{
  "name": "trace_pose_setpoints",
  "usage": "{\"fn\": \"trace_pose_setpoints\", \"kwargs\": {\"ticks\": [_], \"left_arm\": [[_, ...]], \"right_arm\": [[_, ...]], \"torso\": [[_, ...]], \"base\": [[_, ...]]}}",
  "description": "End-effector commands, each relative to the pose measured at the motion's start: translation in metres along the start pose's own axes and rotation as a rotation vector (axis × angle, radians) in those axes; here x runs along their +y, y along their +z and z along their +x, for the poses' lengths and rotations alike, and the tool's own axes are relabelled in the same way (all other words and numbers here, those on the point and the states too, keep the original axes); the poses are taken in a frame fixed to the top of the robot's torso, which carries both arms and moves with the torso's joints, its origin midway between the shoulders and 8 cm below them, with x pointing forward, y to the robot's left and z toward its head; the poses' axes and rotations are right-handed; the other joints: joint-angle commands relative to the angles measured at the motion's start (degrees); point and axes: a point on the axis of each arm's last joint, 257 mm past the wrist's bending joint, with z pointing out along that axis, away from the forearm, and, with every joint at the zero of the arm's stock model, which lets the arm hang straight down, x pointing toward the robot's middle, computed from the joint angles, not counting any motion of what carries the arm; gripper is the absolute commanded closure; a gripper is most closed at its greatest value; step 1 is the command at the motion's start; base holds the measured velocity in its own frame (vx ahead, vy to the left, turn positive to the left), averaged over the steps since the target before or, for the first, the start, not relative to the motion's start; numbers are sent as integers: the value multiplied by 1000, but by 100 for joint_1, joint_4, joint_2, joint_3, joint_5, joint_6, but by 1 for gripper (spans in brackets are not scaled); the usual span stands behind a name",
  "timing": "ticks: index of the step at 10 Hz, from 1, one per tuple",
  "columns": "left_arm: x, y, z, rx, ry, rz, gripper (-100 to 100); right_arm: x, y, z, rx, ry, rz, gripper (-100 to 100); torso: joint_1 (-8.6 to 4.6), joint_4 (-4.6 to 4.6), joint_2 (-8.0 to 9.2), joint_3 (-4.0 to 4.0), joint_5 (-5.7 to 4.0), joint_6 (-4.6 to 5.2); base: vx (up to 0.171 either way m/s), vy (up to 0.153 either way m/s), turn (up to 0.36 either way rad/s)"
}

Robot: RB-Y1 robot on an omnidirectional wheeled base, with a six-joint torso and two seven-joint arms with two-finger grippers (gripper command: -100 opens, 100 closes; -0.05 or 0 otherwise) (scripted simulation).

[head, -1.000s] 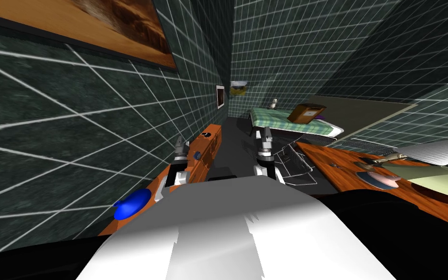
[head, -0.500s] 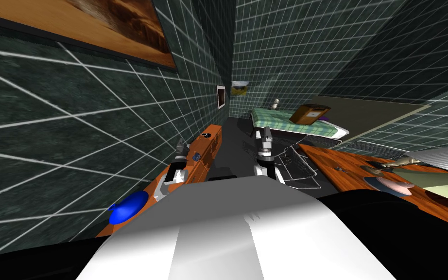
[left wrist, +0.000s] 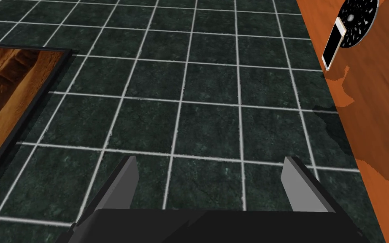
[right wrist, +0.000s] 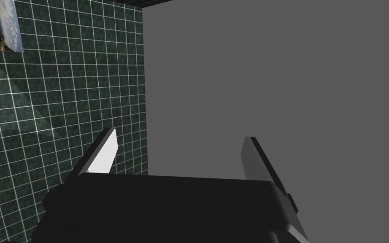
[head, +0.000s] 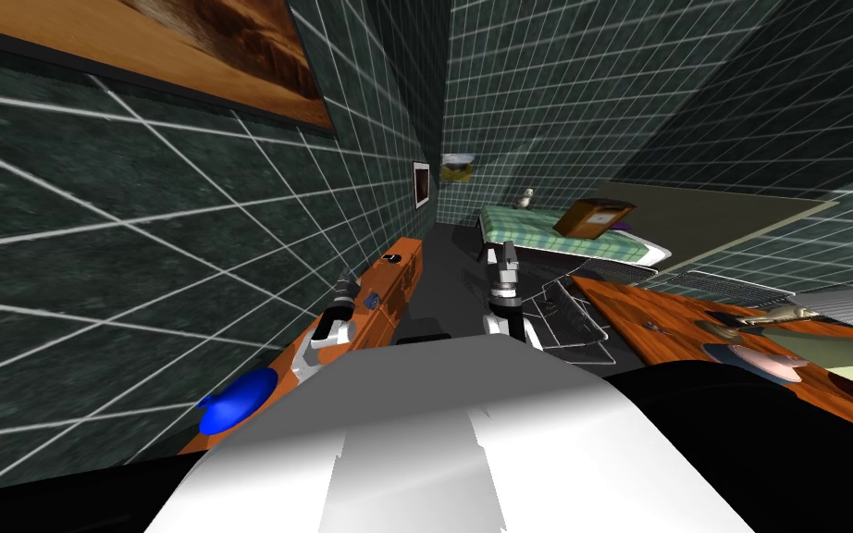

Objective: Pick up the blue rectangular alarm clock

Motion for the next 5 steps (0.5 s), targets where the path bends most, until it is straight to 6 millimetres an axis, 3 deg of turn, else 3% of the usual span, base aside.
{"fn": "trace_pose_setpoints", "kwargs": {"ticks": [1,5], "left_arm": [[13,2,-7,-14,-18,-46,-100],[51,6,-29,-61,-87,-172,-100]], "right_arm": [[0,0,0,0,0,0,0],[0,0,0,0,0,0,0]], "torso": [[0,0,0,0,0,0],[-1,0,1,0,0,0]], "base": [[43,-17,12],[44,-22,14]]}}
